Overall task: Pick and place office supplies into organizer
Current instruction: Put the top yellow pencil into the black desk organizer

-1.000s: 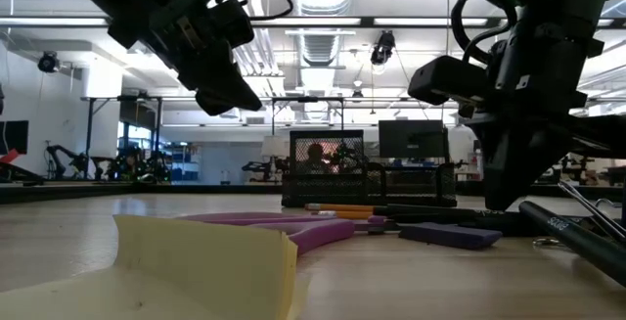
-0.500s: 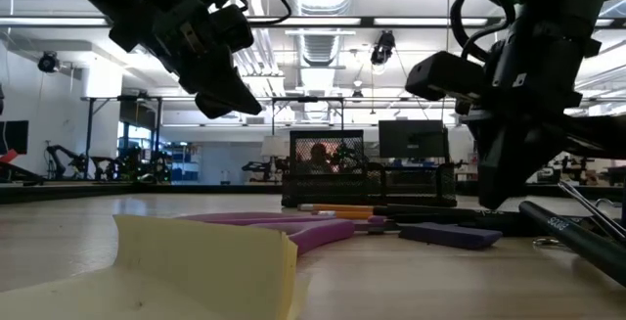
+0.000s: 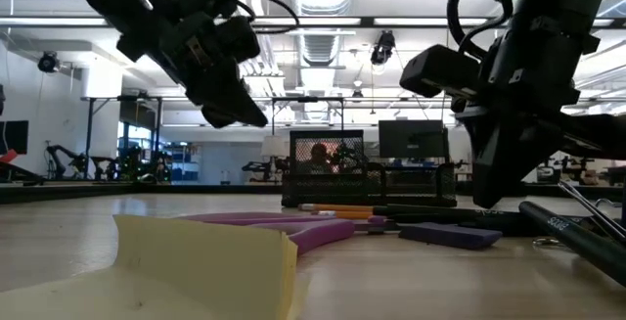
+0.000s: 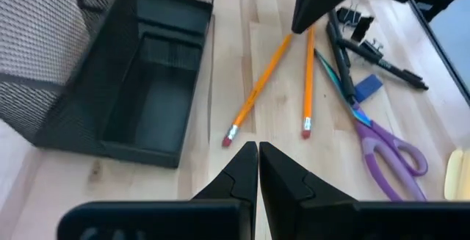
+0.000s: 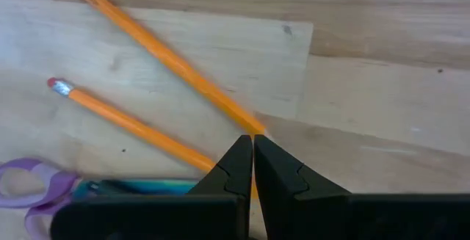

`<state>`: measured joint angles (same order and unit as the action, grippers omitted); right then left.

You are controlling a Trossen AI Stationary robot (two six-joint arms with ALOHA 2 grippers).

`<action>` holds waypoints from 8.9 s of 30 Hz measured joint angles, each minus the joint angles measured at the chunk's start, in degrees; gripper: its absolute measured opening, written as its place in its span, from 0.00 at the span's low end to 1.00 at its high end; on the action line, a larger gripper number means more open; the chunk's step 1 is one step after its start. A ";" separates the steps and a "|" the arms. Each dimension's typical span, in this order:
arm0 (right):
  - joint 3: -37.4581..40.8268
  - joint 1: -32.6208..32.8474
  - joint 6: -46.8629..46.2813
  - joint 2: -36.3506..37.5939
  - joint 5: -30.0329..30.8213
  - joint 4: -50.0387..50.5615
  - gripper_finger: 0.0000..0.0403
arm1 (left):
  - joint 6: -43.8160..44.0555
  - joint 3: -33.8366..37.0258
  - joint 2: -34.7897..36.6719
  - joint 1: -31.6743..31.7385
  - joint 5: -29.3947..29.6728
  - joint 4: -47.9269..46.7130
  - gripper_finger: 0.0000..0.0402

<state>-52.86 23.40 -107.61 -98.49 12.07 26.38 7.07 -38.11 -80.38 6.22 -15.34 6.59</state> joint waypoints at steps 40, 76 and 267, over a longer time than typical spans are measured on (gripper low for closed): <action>-0.04 0.48 1.73 -2.48 0.57 0.28 0.02 | -13.83 -6.81 -12.42 -0.33 -5.39 2.18 0.26; 0.01 0.50 2.97 -2.46 1.45 0.23 0.02 | -16.18 -9.22 -17.94 -5.66 5.79 0.33 0.29; -5.46 -9.68 10.57 8.62 32.18 36.87 0.02 | -47.03 -54.61 -20.83 -6.23 46.09 -70.18 0.06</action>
<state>-58.33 13.72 -97.04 -89.86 44.25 63.25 -39.96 -92.72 -101.21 -0.01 30.75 -63.58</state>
